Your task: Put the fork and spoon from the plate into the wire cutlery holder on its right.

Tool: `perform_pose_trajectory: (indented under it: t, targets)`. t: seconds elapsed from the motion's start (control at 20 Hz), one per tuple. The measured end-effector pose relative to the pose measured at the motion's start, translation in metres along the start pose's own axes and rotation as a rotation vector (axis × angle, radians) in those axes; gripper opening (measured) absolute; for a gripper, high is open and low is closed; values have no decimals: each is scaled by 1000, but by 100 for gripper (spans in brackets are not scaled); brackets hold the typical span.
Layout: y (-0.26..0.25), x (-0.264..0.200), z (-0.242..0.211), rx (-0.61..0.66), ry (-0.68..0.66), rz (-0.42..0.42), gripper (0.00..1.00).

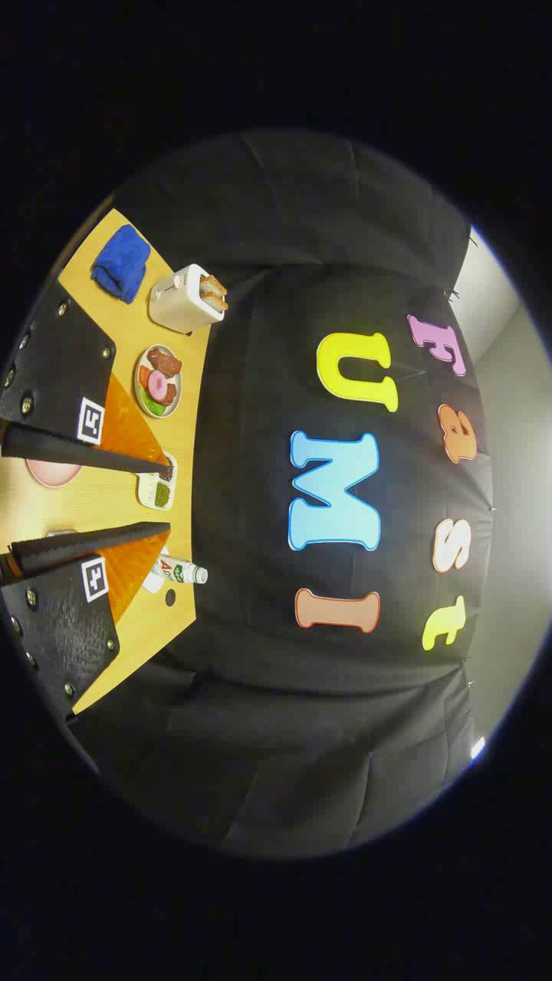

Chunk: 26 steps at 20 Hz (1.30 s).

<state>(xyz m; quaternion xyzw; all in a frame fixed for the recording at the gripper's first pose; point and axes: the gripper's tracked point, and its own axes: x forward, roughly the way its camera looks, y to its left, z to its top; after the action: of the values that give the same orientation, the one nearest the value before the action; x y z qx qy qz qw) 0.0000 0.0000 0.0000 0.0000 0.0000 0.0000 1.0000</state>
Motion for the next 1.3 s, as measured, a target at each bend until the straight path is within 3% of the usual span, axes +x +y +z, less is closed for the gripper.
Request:
perform_pose_trajectory:
  t: [0.7,0.9,1.3]
  targets:
    - [7,-1,-2,12,13,17,39]
    - [21,6,-34,1,109,63,39]
    - [58,21,-149,19,429,175,40]
